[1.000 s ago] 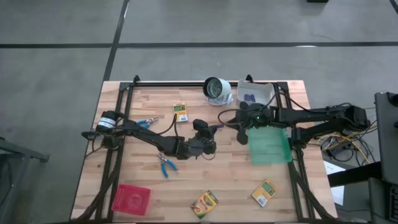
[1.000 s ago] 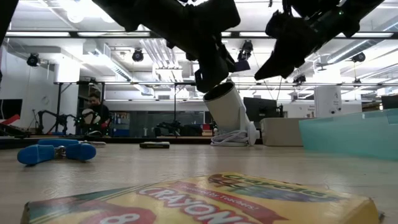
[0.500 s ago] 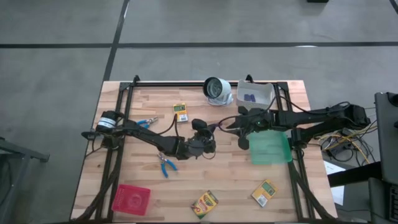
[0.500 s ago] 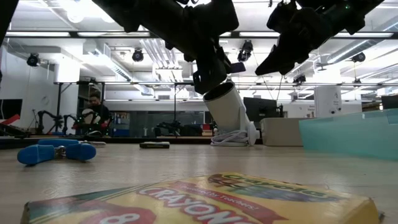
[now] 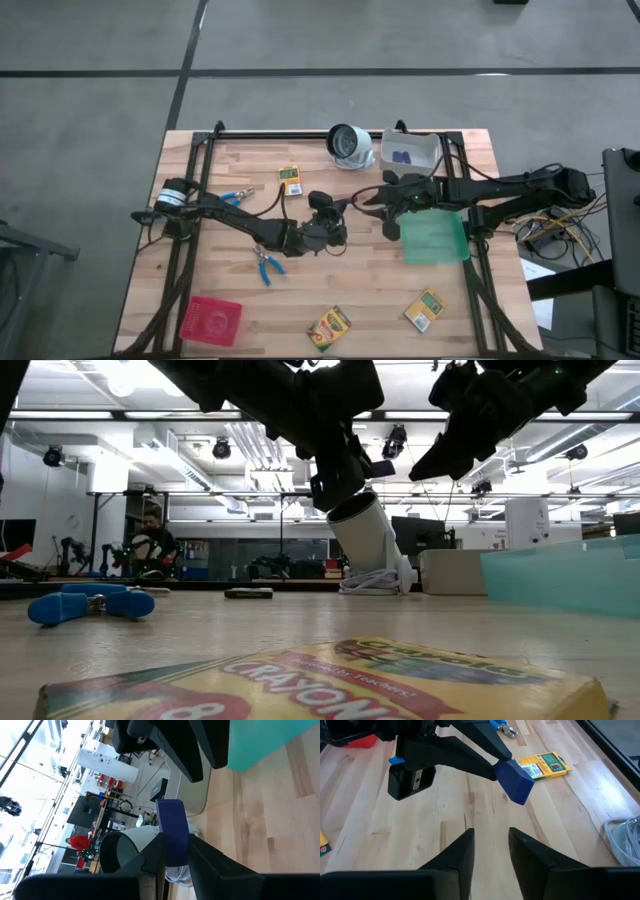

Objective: Pick & Place School Supplies
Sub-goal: Put the blue eraser into the gray bin

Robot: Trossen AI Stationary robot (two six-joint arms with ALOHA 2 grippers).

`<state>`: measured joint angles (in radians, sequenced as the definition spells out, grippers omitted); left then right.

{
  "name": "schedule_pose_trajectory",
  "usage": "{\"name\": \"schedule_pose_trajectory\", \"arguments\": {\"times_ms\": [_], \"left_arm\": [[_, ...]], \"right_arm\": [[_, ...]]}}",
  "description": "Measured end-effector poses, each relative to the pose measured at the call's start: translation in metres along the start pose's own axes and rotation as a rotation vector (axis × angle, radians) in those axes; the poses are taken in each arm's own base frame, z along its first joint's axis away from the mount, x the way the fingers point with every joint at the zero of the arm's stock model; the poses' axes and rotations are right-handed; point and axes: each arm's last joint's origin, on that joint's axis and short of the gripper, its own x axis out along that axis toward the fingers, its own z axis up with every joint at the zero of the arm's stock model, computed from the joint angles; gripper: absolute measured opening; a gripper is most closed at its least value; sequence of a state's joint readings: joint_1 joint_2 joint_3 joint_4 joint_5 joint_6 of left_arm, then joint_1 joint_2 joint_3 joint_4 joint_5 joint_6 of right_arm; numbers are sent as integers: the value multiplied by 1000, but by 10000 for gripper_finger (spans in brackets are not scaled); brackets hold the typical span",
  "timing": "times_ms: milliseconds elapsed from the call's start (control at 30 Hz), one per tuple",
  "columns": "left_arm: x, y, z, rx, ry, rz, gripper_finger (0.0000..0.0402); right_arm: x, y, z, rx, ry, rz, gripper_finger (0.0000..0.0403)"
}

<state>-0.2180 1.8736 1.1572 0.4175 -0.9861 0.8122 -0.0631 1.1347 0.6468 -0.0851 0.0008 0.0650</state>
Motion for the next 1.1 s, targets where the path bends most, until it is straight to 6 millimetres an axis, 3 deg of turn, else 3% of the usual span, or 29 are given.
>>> {"name": "schedule_pose_trajectory", "arguments": {"times_ms": [600, 833, 1100], "left_arm": [[0, -2, 2, -1, -81, -77, 71], [0, -3, 3, -3, -104, -96, 71], [0, 0, 6, -4, -124, -76, 71]], "right_arm": [[0, 0, 6, -43, -60, 1, 263], [0, 1, 9, -41, -95, 4, 286], [0, 1, 9, -39, -95, 4, 282]]}}
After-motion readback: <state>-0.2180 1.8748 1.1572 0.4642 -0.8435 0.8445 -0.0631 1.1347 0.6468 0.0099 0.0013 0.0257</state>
